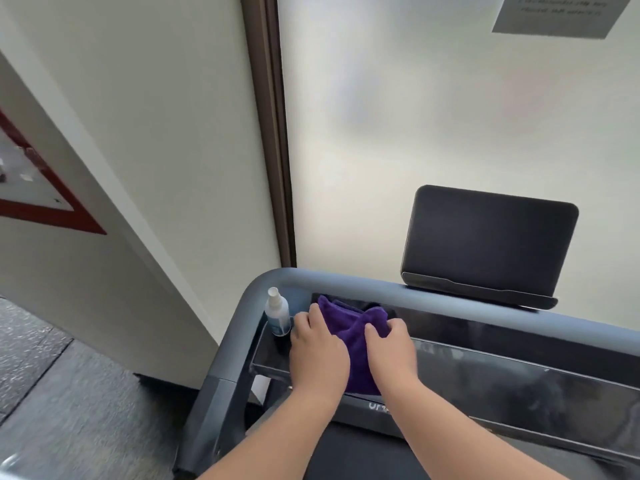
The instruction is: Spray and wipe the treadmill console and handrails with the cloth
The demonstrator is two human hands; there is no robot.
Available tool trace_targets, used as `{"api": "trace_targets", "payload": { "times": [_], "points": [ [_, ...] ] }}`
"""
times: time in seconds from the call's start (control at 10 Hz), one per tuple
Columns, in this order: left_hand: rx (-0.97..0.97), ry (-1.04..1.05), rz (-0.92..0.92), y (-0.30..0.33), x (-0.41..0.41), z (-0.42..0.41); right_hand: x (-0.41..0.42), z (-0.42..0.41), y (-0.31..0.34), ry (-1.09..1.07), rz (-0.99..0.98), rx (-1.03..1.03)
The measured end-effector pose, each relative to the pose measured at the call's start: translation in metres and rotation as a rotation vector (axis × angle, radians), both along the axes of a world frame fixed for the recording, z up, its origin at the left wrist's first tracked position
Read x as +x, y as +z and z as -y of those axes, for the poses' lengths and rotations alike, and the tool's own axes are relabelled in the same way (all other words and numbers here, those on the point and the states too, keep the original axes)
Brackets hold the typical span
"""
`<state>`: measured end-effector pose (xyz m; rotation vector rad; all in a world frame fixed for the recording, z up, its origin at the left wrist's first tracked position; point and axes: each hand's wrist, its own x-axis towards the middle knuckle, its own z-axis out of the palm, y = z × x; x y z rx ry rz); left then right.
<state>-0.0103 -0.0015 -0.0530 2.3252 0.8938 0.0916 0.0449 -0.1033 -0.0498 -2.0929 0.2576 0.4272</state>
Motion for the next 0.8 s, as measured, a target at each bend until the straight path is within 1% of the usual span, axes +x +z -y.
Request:
{"api": "trace_targets", "payload": {
  "times": [0.1, 0.2, 0.3, 0.4, 0.5, 0.6, 0.7, 0.8],
  "points": [
    [0.017, -0.002, 0.045, -0.002, -0.009, 0.006, -0.009, 0.004, 0.0, -0.03, 0.028, -0.002],
    [0.068, -0.178, 0.116, -0.006, -0.017, 0.017, -0.021, 0.007, -0.001, -0.036, 0.112, -0.038],
    [0.258, -0.367, 0.098, -0.021, -0.016, 0.017, -0.024, 0.011, -0.004, -0.017, 0.199, -0.093],
    [0.329, -0.479, -0.041, -0.038, -0.018, 0.009, -0.025, 0.016, -0.009, 0.078, 0.262, -0.216],
    [0.412, -0.554, -0.145, -0.049, -0.021, 0.006, -0.028, 0.024, -0.01, 0.282, 0.352, -0.448],
    [0.478, -0.571, -0.171, -0.054, -0.02, 0.009, -0.027, 0.031, -0.003, 0.404, 0.361, -0.611],
    [0.464, -0.528, -0.212, -0.047, -0.02, 0.011, -0.019, 0.041, 0.005, 0.474, 0.209, -0.626],
    [0.46, -0.531, -0.294, -0.021, -0.01, 0.017, -0.011, 0.056, 0.024, 0.681, -0.02, -0.507]
  ]
}}
